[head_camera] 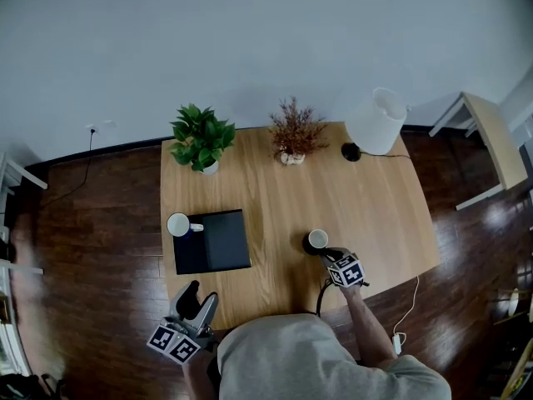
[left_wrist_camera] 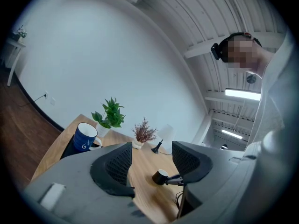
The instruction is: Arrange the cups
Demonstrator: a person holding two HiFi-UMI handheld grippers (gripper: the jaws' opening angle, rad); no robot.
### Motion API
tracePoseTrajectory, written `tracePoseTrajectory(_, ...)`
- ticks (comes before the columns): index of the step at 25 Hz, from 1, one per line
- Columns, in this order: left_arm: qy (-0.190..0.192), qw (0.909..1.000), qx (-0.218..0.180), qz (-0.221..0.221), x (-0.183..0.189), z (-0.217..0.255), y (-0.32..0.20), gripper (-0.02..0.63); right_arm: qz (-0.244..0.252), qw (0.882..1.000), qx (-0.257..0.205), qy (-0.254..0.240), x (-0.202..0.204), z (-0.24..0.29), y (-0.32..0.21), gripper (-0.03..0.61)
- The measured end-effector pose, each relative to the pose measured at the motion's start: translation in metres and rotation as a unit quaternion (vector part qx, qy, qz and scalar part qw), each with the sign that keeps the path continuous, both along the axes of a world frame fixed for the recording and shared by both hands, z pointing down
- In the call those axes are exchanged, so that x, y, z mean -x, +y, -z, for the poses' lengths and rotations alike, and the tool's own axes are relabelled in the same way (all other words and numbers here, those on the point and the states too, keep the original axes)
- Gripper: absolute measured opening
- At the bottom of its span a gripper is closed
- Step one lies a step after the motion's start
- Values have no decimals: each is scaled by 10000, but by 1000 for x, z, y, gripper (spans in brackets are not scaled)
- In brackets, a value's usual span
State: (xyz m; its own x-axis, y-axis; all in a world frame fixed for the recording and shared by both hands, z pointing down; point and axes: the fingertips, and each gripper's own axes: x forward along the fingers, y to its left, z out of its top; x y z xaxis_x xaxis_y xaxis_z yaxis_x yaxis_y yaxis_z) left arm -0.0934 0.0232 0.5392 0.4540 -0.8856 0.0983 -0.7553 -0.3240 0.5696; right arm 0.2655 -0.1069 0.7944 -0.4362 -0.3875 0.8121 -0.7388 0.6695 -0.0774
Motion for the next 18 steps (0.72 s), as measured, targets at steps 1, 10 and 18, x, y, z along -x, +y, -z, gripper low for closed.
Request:
tracePoseTrajectory(1,25,10000,0,33,2,1,1,255,-224,9987,147,-431,3,5,-1,69)
tracePoseTrajectory(10,208,9994,-37,276,17,-5,6,255,924,9665,173,-2390,132,100,0,69)
tracePoseTrajectory(18,346,9974,-200,592,33,-3,16,255,3694,9114,-423,-1766,353,113,43,69)
